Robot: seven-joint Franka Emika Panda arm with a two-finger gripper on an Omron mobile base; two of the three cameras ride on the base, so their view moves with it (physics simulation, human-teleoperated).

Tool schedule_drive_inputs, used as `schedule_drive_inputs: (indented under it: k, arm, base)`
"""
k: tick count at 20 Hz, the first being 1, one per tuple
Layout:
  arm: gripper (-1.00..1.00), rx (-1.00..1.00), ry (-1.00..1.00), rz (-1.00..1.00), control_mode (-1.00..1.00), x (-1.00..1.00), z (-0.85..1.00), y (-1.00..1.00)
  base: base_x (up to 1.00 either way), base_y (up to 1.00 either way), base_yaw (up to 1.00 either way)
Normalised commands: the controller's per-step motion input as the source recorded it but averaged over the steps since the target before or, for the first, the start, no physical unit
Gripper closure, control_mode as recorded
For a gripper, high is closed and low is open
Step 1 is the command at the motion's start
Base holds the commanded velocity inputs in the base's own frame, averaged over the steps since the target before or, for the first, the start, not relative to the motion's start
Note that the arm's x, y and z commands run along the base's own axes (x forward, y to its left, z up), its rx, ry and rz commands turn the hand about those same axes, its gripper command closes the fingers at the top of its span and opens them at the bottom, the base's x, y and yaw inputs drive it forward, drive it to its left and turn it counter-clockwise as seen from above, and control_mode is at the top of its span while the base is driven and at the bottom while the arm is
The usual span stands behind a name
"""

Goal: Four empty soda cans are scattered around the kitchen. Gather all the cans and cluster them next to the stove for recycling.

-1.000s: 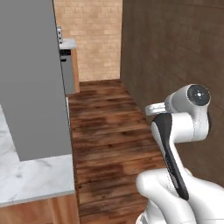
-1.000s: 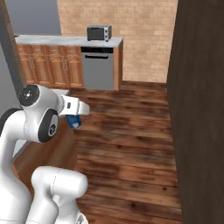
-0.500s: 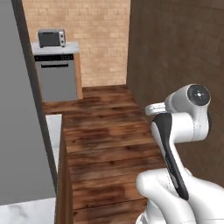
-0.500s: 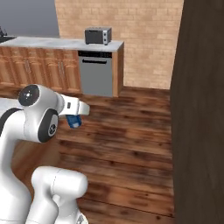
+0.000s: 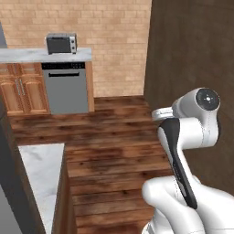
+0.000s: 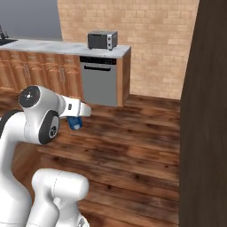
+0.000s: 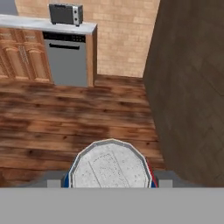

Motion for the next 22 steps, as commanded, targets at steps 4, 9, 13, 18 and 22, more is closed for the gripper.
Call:
schedule_drive_inputs:
  k: [4, 9, 13, 18, 22]
  arm:
    - [1.00, 0.00, 0.00, 0.00, 1.00, 0.00, 0.00, 0.00]
    - [1.00, 0.00, 0.00, 0.00, 1.00, 0.00, 0.00, 0.00]
    - [1.00, 0.00, 0.00, 0.00, 1.00, 0.00, 0.00, 0.00]
    - [1.00, 0.00, 0.00, 0.00, 1.00, 0.00, 0.00, 0.00]
    - [1.00, 0.00, 0.00, 0.00, 1.00, 0.00, 0.00, 0.00]
  base:
    - [0.80, -0.23, 0.21]
    - [0.69, -0.15, 0.27]
    - [0.66, -0.10, 0.30]
    - [0.62, -0.05, 0.33]
    - [0.54, -0.04, 0.38]
